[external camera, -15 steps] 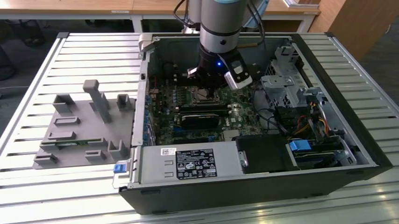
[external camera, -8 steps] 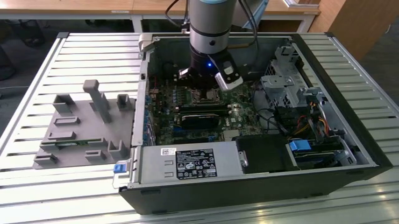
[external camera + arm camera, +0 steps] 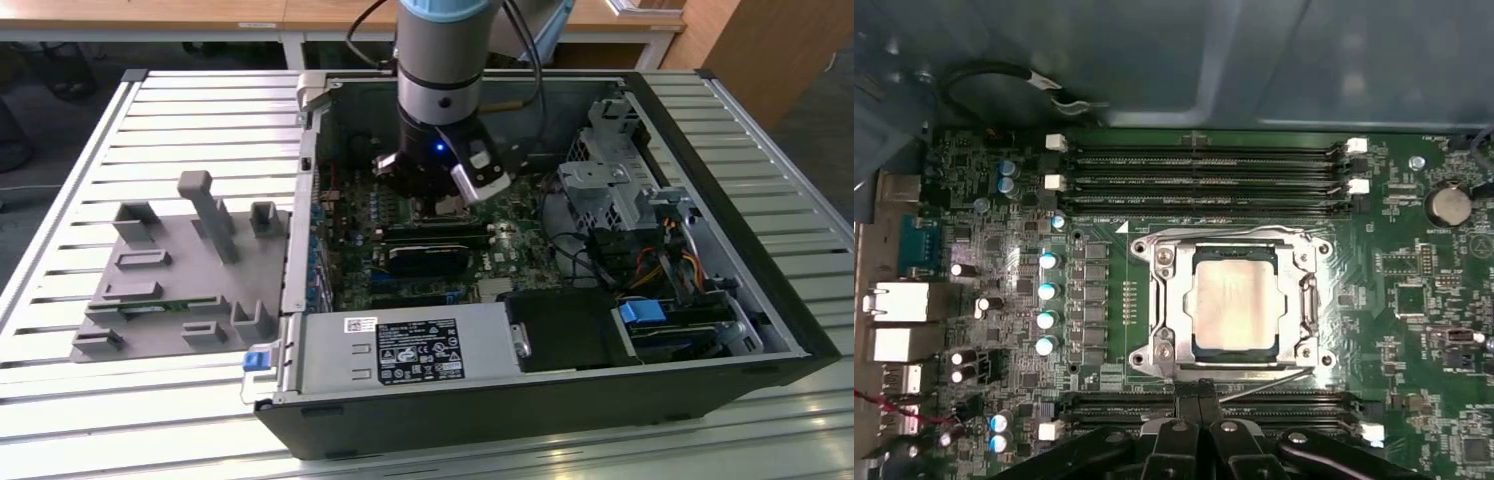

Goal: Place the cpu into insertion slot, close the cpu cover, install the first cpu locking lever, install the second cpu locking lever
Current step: 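Install the second cpu locking lever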

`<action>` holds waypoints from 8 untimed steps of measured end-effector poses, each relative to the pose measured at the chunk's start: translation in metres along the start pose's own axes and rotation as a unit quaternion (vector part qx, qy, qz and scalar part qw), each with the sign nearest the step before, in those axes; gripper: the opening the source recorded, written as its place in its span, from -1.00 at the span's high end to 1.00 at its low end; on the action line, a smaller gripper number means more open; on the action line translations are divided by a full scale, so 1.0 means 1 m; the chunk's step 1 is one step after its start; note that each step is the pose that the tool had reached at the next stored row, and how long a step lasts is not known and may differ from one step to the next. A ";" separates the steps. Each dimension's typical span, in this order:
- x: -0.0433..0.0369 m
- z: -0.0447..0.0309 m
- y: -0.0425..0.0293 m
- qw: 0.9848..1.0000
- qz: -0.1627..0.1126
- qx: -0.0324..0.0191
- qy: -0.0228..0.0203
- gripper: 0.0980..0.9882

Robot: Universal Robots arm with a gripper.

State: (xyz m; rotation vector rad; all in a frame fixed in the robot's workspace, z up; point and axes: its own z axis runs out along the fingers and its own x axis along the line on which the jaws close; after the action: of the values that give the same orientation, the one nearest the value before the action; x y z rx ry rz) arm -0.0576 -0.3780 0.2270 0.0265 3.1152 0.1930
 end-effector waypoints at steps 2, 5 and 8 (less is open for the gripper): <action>0.0009 -0.0001 -0.0033 1.000 0.000 -0.007 0.000 0.98; 0.0027 -0.0006 -0.0085 1.000 0.000 -0.017 0.000 0.98; 0.0054 -0.0012 -0.0126 1.000 0.001 -0.024 0.000 0.98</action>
State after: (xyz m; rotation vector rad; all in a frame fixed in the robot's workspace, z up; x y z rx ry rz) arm -0.0632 -0.3905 0.2265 0.0276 3.1100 0.2681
